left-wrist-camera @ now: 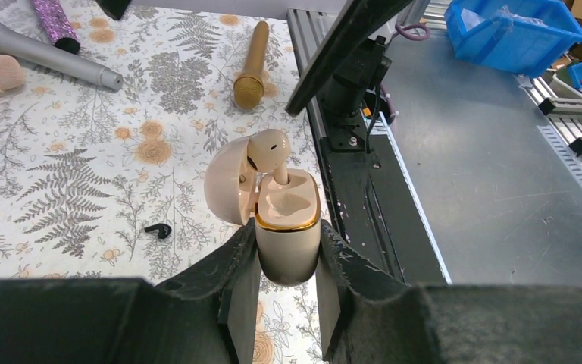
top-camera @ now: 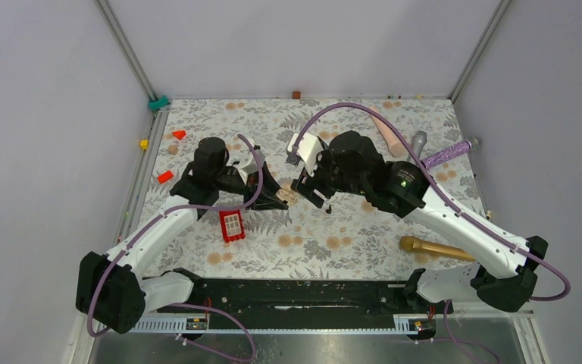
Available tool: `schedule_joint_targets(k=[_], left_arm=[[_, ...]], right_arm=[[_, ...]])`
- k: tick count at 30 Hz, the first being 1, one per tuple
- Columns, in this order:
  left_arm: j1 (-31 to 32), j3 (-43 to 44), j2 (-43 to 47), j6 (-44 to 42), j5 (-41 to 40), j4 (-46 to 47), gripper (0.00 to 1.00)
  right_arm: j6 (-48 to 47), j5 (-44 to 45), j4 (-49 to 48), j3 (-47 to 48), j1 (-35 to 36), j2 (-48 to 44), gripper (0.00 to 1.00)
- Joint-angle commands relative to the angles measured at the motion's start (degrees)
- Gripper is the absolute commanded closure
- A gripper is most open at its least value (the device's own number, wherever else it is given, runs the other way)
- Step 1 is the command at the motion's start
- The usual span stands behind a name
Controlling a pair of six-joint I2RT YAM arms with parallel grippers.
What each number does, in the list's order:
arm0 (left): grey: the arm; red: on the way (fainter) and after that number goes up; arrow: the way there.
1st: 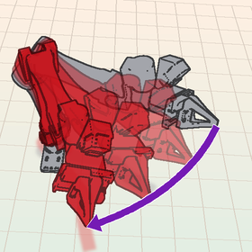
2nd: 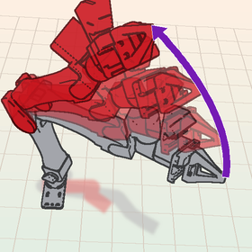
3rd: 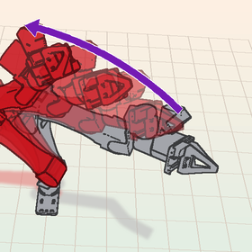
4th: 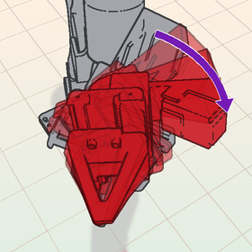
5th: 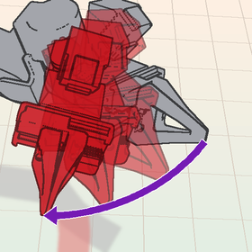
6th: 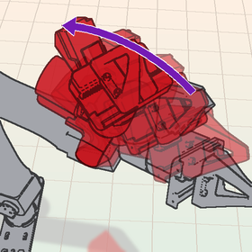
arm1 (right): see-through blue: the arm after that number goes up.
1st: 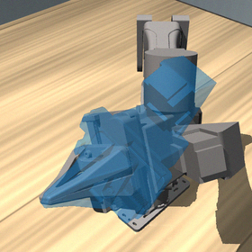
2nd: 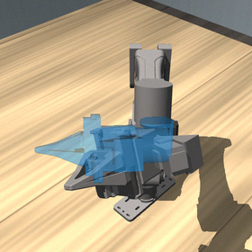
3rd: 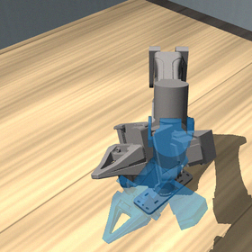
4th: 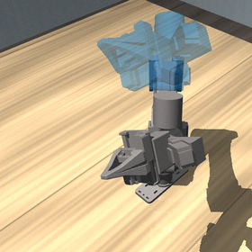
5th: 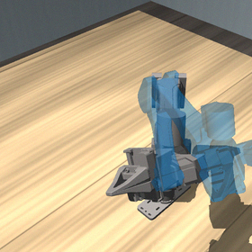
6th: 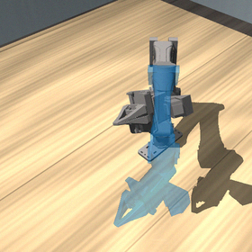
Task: Insert the wireless bluetooth earbuds into the charging case
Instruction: Insert the right earbud into the right side groove of the charging case, then adjust the right earbud in the right side groove of the charging case.
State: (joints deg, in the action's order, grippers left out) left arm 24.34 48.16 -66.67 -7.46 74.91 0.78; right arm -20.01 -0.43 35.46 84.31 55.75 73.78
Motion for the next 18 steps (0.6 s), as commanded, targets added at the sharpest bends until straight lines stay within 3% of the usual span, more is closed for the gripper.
schedule_joint_targets(k=[1, 18], left_arm=[[0.13, 1.59, 1.57, -4.44, 3.83, -2.17, 1.00], [0.13, 2.77, 1.99, -7.23, 5.77, -5.95, 1.00]], right_arm=[[-1.21, -0.32, -1.46, -0.33, -0.29, -1.29, 0.23], [-2.27, -1.66, -1.61, -1.78, -0.29, 0.92, 0.24]])
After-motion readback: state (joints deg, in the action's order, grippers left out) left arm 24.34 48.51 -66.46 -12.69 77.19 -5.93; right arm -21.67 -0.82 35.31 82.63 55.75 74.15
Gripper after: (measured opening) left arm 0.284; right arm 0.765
